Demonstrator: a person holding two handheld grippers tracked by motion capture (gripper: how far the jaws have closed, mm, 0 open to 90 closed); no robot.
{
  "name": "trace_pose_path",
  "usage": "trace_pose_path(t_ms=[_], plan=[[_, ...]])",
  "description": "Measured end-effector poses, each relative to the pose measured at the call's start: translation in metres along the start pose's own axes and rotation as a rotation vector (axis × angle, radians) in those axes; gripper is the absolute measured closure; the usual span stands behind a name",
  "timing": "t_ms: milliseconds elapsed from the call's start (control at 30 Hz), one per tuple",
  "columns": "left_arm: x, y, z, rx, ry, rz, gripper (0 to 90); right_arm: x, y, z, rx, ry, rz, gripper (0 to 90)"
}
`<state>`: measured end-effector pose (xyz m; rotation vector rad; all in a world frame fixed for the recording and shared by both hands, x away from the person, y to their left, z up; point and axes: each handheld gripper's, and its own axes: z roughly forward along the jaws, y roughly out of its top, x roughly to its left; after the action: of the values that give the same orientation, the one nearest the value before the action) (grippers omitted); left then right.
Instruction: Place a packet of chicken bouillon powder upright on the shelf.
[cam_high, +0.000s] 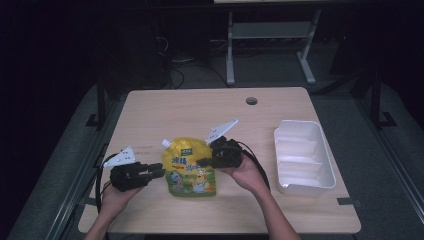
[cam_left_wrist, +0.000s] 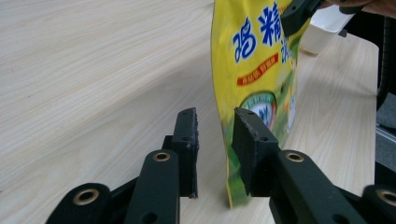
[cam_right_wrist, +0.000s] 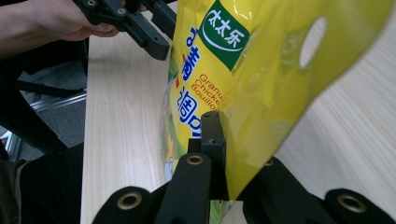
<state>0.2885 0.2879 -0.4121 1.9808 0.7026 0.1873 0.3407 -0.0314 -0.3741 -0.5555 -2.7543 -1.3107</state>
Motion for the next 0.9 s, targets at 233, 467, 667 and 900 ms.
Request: trace_pose_path(t_ms=[233, 467, 667, 900], plan=[[0.001, -0.002, 0.001, 0.012, 0.009, 0.002, 66.1, -0.001, 0.001, -0.021, -0.015, -0.040, -0.015, 89.3], [0.003, -0.006, 0.003, 0.031, 0.019, -0.004, 62.1, -0.004, 0.001, -0.044, -0.010, -0.092, -0.027, 89.4], [0.003, -0.007, 0.007, 0.049, 0.018, 0.000, 60.4, -0.007, -0.003, -0.058, -0.018, -0.111, -0.015, 89.4], [0.003, -0.007, 0.008, 0.059, 0.020, 0.005, 58.9, -0.009, -0.003, -0.074, -0.025, -0.131, -0.017, 89.4]])
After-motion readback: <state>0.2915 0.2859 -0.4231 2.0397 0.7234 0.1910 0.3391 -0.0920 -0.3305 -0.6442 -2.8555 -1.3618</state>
